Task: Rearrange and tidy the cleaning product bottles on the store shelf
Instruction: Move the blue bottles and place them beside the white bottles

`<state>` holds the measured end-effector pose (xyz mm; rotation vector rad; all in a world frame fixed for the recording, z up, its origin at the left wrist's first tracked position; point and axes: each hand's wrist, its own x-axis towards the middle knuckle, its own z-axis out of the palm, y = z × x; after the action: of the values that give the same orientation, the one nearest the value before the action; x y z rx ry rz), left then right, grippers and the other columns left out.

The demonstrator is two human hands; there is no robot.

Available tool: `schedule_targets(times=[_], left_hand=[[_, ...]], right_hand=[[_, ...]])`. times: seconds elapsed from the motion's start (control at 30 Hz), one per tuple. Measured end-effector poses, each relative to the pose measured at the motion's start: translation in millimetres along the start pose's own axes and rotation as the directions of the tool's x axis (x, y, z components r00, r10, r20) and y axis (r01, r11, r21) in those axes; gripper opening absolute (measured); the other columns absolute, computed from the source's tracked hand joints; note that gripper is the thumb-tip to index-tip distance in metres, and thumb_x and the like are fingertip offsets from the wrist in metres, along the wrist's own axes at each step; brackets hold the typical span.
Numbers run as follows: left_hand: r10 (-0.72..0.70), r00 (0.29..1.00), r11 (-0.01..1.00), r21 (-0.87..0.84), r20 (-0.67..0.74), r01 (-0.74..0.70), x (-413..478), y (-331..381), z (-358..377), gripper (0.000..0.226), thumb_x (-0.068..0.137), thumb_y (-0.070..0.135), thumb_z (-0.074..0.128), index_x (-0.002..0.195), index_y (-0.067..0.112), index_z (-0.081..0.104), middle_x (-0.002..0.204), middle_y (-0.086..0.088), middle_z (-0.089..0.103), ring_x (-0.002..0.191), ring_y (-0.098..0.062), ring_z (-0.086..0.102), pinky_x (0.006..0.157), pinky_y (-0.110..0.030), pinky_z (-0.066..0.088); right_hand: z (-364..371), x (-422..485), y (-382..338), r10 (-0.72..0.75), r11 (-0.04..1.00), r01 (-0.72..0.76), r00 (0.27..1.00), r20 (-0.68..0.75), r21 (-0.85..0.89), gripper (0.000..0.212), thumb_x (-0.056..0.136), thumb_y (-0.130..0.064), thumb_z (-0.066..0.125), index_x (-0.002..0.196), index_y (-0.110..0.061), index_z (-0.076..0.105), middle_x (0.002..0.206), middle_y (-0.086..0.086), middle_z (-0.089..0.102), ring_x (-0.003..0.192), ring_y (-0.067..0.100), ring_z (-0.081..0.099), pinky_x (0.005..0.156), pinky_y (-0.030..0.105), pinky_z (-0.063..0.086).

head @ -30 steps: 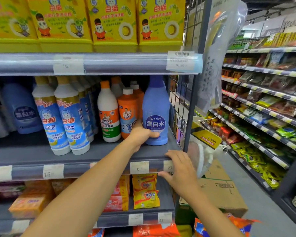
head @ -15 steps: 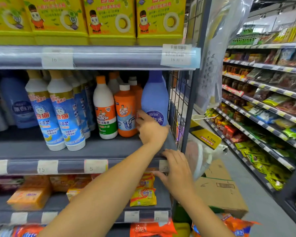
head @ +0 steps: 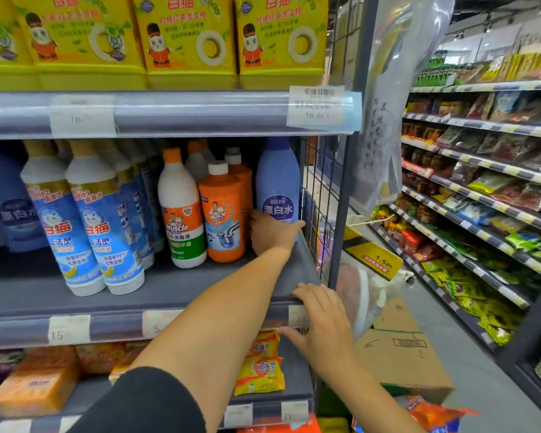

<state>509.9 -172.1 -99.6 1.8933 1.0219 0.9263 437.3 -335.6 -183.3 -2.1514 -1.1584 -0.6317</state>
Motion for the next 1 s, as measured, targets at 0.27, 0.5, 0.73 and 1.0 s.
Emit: schedule_targets(times=[0.27, 0.5, 0.73, 1.0], left_hand=[[0.032, 0.999, 0.999, 0.009, 0.036, -0.032, 14.4, -1.6, 16.2, 0.101, 0.058, 0.048, 0.086, 0.134, 0.006, 0.035, 0.132, -0.017, 0.053, 0.117, -0.036, 0.056, 0.090, -0.039, 0.049], [0.043, 0.998, 0.999, -0.029, 0.053, -0.042, 19.5, -3.6, 20.3, 0.103, 0.059, 0.047, 0.086, 0.135, 0.004, 0.034, 0.134, -0.016, 0.052, 0.120, -0.034, 0.054, 0.094, -0.038, 0.048], [0.038, 0.973, 0.983, 0.164, 0.230, -0.077, 18.1, -7.2, 2.2, 0.074, 0.071, 0.036, 0.082, 0.128, 0.001, 0.051, 0.129, -0.016, 0.057, 0.115, -0.030, 0.059, 0.085, -0.031, 0.049], [0.119, 0.848, 0.963, 0.149, 0.517, -0.226, -27.7, -26.3, -89.0, 0.039, 0.074, 0.032, 0.078, 0.108, 0.017, 0.066, 0.109, -0.001, 0.067, 0.102, -0.020, 0.065, 0.091, -0.038, 0.054]], right_hand=[[-1.4, -0.2, -1.8, 0.009, 1.000, -0.009, 1.000, 0.025, -0.002, 0.066, 0.059, -0.049, 0.085, 0.113, -0.019, 0.063, 0.117, -0.002, 0.064, 0.113, 0.021, 0.058, 0.102, 0.033, 0.036], [-1.6, 1.1, -1.6, 0.004, 1.000, -0.004, 1.000, 0.020, 0.007, 0.065, 0.057, -0.047, 0.087, 0.110, -0.018, 0.064, 0.115, -0.001, 0.065, 0.111, 0.022, 0.059, 0.100, 0.035, 0.040], [-5.5, 2.7, -4.2, 0.022, 0.999, -0.024, 0.999, 0.040, 0.038, 0.065, 0.055, -0.042, 0.089, 0.108, -0.016, 0.064, 0.112, 0.001, 0.065, 0.108, 0.023, 0.059, 0.095, 0.038, 0.047], [-15.0, 5.7, -10.4, 0.016, 1.000, -0.016, 0.995, 0.102, -0.003, 0.062, 0.061, -0.043, 0.085, 0.111, -0.018, 0.058, 0.108, -0.002, 0.059, 0.105, 0.021, 0.053, 0.094, 0.036, 0.045]])
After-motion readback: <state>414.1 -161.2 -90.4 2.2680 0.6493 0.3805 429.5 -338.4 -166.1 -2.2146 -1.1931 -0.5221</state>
